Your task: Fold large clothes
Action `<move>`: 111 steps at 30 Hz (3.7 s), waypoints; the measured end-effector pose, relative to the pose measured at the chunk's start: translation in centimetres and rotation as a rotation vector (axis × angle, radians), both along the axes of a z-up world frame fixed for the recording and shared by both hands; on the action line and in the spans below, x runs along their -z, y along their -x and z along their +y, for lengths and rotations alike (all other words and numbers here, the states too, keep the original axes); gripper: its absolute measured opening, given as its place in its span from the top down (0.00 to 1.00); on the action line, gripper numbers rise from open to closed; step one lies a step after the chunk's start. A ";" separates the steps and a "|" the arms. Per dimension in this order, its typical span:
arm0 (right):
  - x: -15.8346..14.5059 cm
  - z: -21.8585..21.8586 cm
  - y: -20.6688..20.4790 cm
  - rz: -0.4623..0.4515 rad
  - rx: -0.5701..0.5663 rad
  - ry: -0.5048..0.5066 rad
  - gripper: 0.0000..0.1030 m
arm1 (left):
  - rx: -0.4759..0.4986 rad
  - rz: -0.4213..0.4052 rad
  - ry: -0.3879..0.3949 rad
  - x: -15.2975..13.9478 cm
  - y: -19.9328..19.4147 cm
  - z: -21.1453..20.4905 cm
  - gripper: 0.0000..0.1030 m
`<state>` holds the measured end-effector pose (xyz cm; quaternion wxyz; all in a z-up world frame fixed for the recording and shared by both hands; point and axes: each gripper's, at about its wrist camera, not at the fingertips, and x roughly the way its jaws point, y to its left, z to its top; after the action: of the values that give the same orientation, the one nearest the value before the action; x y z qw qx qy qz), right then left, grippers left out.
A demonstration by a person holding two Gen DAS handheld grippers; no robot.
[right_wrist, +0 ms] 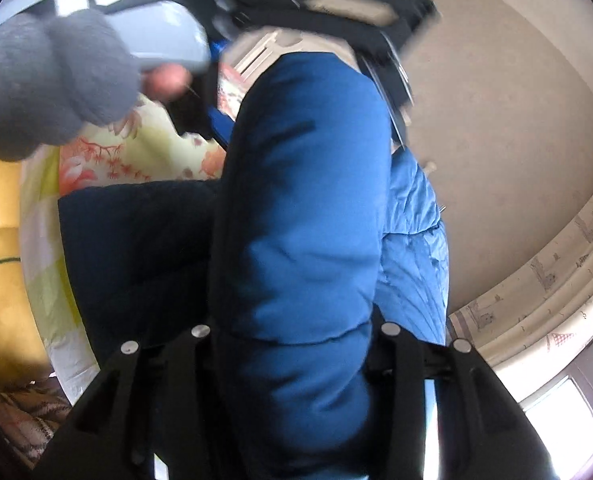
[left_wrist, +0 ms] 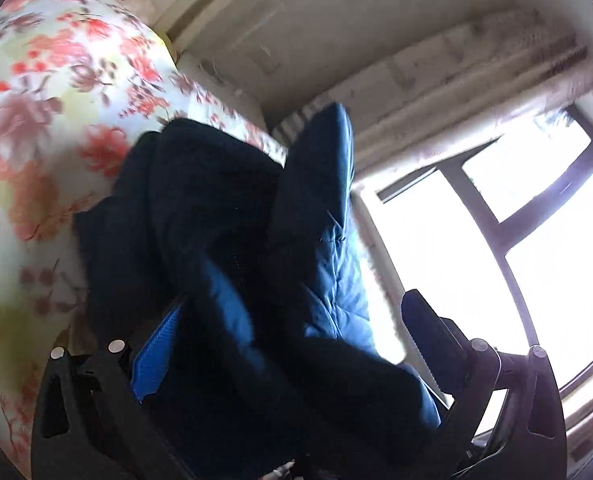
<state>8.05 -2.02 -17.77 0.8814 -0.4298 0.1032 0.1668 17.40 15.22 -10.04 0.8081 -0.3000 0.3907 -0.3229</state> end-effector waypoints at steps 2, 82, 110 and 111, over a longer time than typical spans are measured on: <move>0.6 0.3 0.6 -0.027 -0.010 0.029 0.61 | 0.021 0.022 -0.081 -0.3 -1.6 -1.4 0.04; 3.7 4.1 1.2 0.102 -0.264 0.071 0.58 | -0.249 -0.068 -0.868 -3.2 -6.0 -8.6 0.74; -5.1 -5.7 -32.5 0.792 0.166 -0.317 0.62 | -0.274 -0.100 -0.760 1.8 -5.1 -4.1 0.53; -4.1 -4.9 -33.2 0.795 0.179 -0.318 0.62 | -0.280 -0.097 -0.762 1.9 -5.2 -4.0 0.53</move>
<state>41.24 -6.92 -13.68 0.8392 -0.1803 0.4444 0.2562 22.64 11.19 -11.92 0.9150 -0.0140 0.3993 -0.0559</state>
